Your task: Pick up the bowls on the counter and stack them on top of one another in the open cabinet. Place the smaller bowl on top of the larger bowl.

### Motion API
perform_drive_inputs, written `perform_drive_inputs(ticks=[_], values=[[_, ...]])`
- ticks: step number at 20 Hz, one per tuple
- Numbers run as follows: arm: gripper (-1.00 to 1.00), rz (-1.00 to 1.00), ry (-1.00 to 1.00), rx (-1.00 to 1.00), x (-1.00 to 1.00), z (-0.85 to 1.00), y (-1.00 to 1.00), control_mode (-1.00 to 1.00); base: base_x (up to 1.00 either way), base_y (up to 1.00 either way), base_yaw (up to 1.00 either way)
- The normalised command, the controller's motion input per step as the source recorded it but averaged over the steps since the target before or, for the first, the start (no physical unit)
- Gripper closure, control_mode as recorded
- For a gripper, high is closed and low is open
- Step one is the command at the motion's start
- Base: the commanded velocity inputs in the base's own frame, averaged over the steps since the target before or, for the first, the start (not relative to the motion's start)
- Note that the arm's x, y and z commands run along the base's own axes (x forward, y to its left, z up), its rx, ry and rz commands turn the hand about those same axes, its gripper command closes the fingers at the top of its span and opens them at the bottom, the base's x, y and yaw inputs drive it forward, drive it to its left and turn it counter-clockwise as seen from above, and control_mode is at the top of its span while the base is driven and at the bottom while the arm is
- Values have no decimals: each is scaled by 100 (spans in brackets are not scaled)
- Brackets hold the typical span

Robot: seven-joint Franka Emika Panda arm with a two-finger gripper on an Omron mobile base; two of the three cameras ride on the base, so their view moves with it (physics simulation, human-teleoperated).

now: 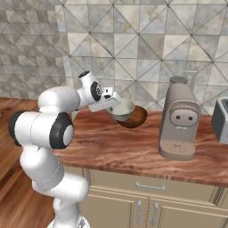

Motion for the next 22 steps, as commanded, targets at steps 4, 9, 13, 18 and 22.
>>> perform_drive_inputs(ticks=[4, 9, 13, 18, 22], values=[[100, -1, 1, -3, 30, 0, 0, -100, 0, 0, 0], [100, -1, 0, -3, 27, 0, 0, -100, 0, 0, 0], [100, -2, 0, -3, 24, 0, 0, -100, 0, 0, 0], [100, -2, 0, -3, 21, -1, 0, -100, 0, 0, 0], [100, -3, 0, -2, 15, -8, 0, -100, 0, 0, 0]])
